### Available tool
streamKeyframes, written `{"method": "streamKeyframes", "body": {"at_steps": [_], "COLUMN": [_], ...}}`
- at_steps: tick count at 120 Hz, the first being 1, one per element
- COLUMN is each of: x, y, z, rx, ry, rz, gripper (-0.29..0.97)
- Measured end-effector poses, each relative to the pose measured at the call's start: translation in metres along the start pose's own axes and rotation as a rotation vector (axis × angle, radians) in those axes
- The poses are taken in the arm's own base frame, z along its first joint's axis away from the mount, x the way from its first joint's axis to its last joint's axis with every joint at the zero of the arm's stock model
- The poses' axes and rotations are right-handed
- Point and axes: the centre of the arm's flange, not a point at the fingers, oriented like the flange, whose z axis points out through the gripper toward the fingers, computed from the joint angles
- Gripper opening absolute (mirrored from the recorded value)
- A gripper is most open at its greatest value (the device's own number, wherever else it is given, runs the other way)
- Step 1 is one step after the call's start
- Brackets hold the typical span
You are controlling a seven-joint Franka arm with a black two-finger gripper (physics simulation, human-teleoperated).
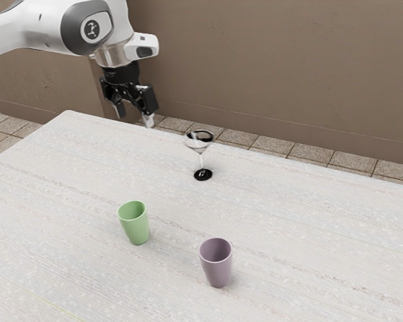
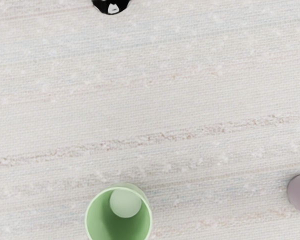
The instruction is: Place the left cup onto the right cup
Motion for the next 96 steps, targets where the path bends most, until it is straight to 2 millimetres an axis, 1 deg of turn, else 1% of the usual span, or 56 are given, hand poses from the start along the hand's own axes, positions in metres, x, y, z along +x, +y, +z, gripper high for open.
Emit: {"method": "streamKeyframes", "body": {"at_steps": [12, 26, 30, 37, 55, 63, 74, 80, 85, 96], "x": [0.001, -0.001, -0.003, -0.011, -0.048, -0.061, -0.071, -0.072, -0.068, -0.057], "y": [0.004, 0.003, 0.002, 0.002, 0.003, 0.003, -0.001, -0.006, -0.009, -0.016], "z": [0.0, 0.002, 0.005, 0.017, 0.056, 0.081, 0.119, 0.138, 0.153, 0.178], "rx": [0.0, -0.001, -0.002, -0.008, -0.028, -0.037, -0.044, -0.043, -0.039, -0.032], "ry": [0.001, -0.006, -0.014, -0.04, -0.093, -0.115, -0.14, -0.145, -0.147, -0.141], "rz": [0.01, 0.011, 0.011, 0.009, 0.003, -0.012, -0.043, -0.061, -0.075, -0.101], "gripper": [0.68, 0.68, 0.68, 0.68, 0.68, 0.68, 0.68, 0.68, 0.68, 0.68]}}
